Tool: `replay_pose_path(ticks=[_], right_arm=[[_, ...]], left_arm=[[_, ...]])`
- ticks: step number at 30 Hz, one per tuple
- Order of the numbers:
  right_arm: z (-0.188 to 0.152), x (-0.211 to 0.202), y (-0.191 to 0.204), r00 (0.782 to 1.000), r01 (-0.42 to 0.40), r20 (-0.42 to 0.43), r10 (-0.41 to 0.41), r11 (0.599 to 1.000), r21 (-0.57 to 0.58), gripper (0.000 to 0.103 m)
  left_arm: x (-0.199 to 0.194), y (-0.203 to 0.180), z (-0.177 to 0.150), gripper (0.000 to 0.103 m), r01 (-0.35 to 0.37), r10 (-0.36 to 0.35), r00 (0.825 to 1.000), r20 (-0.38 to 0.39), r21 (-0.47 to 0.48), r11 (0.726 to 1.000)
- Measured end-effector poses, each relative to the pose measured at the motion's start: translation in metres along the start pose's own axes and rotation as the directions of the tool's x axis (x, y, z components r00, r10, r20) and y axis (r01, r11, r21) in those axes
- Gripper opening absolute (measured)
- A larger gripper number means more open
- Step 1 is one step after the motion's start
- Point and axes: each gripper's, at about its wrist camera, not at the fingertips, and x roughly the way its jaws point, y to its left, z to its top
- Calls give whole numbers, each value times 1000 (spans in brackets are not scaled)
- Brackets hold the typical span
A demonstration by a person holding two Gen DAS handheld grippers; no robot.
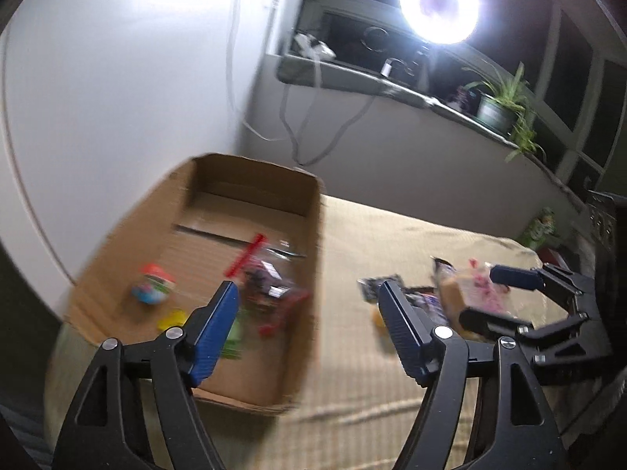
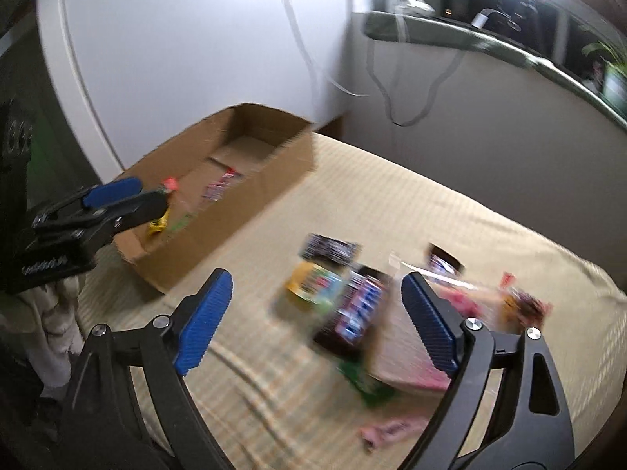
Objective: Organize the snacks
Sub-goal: 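Move both tools to either side of the bread bag, then grasp the clear bread bag between both tools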
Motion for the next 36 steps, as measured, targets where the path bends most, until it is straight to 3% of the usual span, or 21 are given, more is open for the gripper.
replay_pose_path(ticks=[5, 14, 25, 28, 36], right_arm=[[-18, -9, -43, 999, 42, -12, -41, 995, 93, 91], [-43, -11, -98, 999, 37, -43, -29, 973, 226, 91], [-50, 9, -122, 997, -15, -66, 35, 956, 293, 90], [-50, 15, -123, 996, -28, -75, 53, 954, 298, 83], [-51, 22, -123, 992, -55, -91, 86, 951, 305, 78]], left_arm=[[16, -27, -8, 74, 65, -64, 997, -52, 21, 998], [41, -64, -16, 74, 160, -155, 979, -134, 33, 987], [66, -99, -22, 73, 248, -237, 951, -201, 32, 968], [74, -108, -24, 71, 272, -258, 940, -225, 30, 962], [90, -118, -26, 55, 311, -297, 915, -274, 11, 950]])
